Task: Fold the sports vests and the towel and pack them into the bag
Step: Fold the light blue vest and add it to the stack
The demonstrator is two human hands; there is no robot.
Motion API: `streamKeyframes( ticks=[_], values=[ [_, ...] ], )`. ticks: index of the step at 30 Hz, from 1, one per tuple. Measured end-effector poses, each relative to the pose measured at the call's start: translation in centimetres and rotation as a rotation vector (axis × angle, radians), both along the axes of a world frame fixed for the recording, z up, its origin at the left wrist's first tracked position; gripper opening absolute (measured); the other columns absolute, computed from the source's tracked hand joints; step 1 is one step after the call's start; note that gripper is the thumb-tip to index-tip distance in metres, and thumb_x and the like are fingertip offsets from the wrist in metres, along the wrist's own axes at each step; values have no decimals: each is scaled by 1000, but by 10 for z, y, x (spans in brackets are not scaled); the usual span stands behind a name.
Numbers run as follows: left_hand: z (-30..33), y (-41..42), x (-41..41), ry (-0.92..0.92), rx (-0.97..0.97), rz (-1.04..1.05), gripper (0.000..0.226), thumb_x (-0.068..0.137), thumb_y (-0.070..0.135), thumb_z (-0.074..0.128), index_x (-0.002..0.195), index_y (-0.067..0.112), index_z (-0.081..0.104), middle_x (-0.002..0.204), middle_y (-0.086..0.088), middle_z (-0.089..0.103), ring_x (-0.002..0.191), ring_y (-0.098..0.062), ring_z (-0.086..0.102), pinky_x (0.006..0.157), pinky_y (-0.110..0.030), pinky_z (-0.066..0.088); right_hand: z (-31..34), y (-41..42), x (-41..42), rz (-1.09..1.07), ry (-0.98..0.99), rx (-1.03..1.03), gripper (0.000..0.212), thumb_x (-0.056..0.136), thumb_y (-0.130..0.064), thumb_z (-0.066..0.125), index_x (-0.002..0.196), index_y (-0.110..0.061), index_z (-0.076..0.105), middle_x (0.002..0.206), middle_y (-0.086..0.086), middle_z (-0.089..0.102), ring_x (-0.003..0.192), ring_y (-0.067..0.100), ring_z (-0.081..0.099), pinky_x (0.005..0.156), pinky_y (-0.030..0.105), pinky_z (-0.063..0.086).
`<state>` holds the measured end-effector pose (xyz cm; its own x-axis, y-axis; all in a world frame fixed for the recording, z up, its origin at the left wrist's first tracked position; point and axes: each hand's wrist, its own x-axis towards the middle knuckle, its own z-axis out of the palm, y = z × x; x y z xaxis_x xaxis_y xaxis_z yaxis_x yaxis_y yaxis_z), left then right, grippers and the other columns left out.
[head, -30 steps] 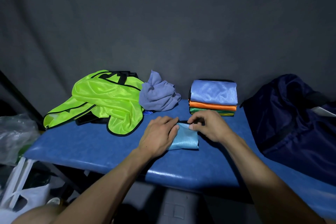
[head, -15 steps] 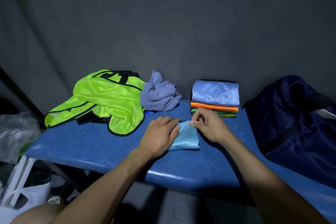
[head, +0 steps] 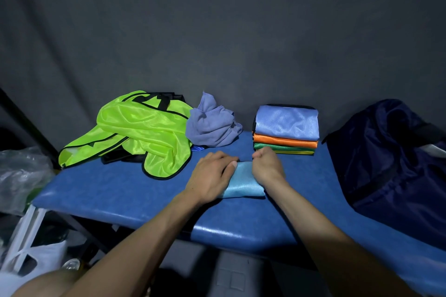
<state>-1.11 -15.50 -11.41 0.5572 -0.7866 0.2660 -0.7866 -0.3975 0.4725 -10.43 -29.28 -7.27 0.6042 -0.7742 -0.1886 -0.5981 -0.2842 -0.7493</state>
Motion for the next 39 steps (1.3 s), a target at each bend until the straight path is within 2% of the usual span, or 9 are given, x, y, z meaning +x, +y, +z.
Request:
streamKeyframes(
  ticks=[6,12,17,20,24,29,32,36,39],
  values=[
    [6,-2,5,81,-51,0,43,99,41,38,107,21,76,102,5,67,102,-19,56,97,-41,41,-2,0,2,172,263,-524,21,97,-12,43,117,-15,48,109,10,69,101,35,63,87,40,42],
    [9,0,7,65,-13,-36,46,101,41,34,109,18,73,100,-1,65,101,-21,54,95,-38,41,-3,-4,2,205,259,-603,14,100,-21,45,108,-18,56,106,9,70,100,33,63,85,39,42],
    [4,7,11,-41,-51,48,40,103,40,39,90,15,68,78,1,52,83,-21,49,79,-39,41,-3,1,-2,189,234,-666,29,108,-33,40,114,-13,60,114,8,67,102,33,64,72,35,40],
    [1,6,10,-33,-75,67,40,102,42,38,88,17,66,78,0,53,81,-22,49,77,-39,40,3,-2,-4,202,225,-579,41,108,-44,36,97,-14,61,111,8,65,100,36,63,75,38,43],
    [-2,4,9,-5,-153,91,30,102,35,44,76,22,54,72,1,47,75,-21,46,71,-37,37,10,-12,-8,244,183,-239,50,102,-53,42,69,-17,48,79,3,59,80,29,58,67,36,41],
    [-5,4,8,-23,-192,98,30,103,32,44,74,27,42,71,4,42,73,-21,43,70,-38,35,8,-5,-7,134,-12,-70,40,94,-47,60,69,-18,49,70,2,54,71,25,54,63,34,39],
    [-4,6,6,-18,-203,93,32,105,29,41,73,24,40,71,3,39,72,-22,42,69,-38,33,6,2,-3,29,-185,37,32,90,-39,69,74,-12,63,75,1,65,77,25,62,69,35,49],
    [4,11,7,45,-129,43,36,104,35,34,69,31,38,72,3,43,76,-22,45,74,-39,36,9,5,-5,-24,-308,77,8,87,-27,75,80,-22,74,82,-8,71,83,18,68,74,29,52],
    [20,15,3,165,-31,34,45,99,42,32,71,11,48,76,-7,52,80,-27,50,81,-46,43,13,3,-9,-1,-342,-2,9,88,-27,73,84,-20,78,81,-13,71,81,11,65,74,28,51]
  ],
)
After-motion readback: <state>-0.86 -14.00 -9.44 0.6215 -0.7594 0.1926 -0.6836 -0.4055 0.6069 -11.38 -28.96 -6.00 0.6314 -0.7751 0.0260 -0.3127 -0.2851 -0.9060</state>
